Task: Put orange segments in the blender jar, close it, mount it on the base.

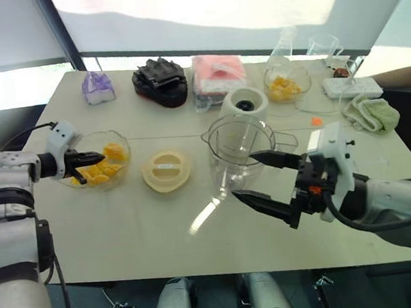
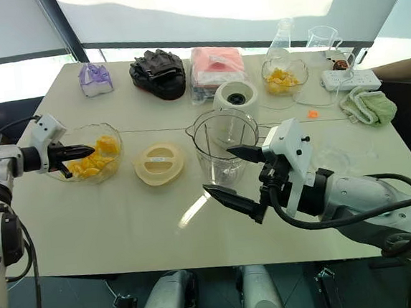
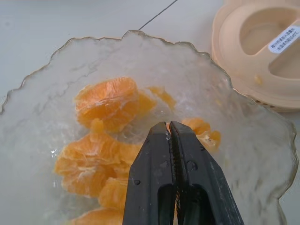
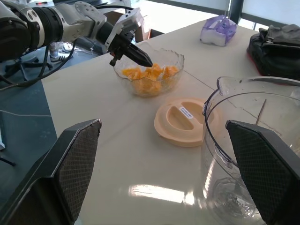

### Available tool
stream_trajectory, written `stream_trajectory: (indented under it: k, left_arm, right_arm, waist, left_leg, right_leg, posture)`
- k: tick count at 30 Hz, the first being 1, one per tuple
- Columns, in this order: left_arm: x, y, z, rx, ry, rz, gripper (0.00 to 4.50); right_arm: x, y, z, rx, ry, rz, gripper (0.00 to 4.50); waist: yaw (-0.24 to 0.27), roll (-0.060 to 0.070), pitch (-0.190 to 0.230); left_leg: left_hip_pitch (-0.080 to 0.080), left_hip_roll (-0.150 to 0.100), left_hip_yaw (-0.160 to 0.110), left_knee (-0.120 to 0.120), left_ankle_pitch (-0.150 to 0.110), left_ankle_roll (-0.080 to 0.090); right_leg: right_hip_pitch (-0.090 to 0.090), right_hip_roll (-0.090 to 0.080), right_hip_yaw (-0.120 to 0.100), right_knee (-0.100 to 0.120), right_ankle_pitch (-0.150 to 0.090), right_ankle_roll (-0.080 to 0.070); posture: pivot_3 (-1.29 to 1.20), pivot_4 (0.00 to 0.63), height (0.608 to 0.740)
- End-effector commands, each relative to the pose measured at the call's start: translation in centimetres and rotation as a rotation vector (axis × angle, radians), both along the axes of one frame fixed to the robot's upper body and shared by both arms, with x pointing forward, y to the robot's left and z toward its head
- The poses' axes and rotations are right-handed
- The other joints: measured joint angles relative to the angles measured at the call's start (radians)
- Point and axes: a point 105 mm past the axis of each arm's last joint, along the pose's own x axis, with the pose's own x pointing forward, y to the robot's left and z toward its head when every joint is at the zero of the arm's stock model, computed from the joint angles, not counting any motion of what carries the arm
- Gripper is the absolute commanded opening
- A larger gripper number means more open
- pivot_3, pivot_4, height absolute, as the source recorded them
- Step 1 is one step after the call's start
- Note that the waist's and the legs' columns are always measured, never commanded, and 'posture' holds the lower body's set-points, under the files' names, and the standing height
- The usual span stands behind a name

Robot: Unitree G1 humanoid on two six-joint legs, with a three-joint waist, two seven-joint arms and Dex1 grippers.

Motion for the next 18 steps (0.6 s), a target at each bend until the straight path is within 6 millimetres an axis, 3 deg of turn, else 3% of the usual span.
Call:
stream_trajectory:
  k: [1, 4, 6, 9, 12, 18]
  left_arm:
    - [-0.2, 0.9, 1.2, 0.061, -0.061, -0.009, 0.08]
    - [0.0, 0.6, 1.0, 0.262, -0.126, -0.088, 0.08]
    - [0.5, 0.0, 1.3, 0.338, -0.162, -0.133, 0.61]
    - [1.2, -0.9, 1.8, 0.431, -0.201, -0.187, 1.87]
    - [1.7, -1.7, 1.9, 0.508, -0.224, -0.233, 3.43]
    - [2.1, -2.8, 1.2, 0.627, -0.184, -0.319, 3.43]
  right_arm:
    - [0.0, 0.4, 0.6, 0.022, -0.046, 0.018, 4.5]
    - [0.1, 0.5, 0.6, 0.032, -0.049, 0.023, 4.5]
    - [0.2, 0.6, 0.6, 0.037, -0.051, 0.024, 4.5]
    - [0.1, 0.7, 0.5, 0.045, -0.05, 0.02, 4.5]
    - [-0.1, 0.7, 0.4, 0.052, -0.044, 0.011, 4.5]
    - [-0.5, 0.8, 0.5, 0.057, -0.044, 0.007, 4.5]
  waist:
    - [0.0, 0.0, 0.0]
    - [0.002, 0.0, 0.0]
    - [0.003, -0.001, 0.0]
    - [0.004, -0.002, -0.001]
    - [0.001, -0.002, -0.001]
    - [-0.001, -0.002, -0.001]
  left_leg:
    - [0.0, 0.0, 0.0, 0.0, 0.0, 0.0]
    - [0.0, 0.0, 0.0, 0.0, 0.0, 0.0]
    - [0.0, 0.0, 0.0, 0.001, 0.0, 0.0]
    - [0.0, 0.0, 0.0, 0.001, 0.0, 0.0]
    - [0.0, 0.0, 0.001, 0.001, 0.0, 0.0]
    - [0.0, 0.0, 0.002, 0.001, 0.0, 0.0]
  right_leg:
    - [0.0, 0.0, 0.0, 0.0, 0.0, 0.0]
    - [0.0, 0.0, 0.0, 0.0, 0.0, 0.0]
    - [0.0, -0.001, 0.0, 0.001, 0.0, 0.0]
    - [0.001, -0.001, 0.0, 0.001, 0.0, 0.0]
    - [0.001, -0.001, 0.0, 0.001, 0.0, 0.0]
    - [0.001, 0.0, 0.0, 0.001, 0.0, 0.0]
  posture:
    - [0.0, 0.15, 0.74]
    - [0.0, 0.15, 0.74]
    - [0.0, 0.15, 0.74]
    - [0.0, 0.15, 0.74]
    - [0.0, 0.15, 0.74]
    - [0.0, 0.15, 0.74]
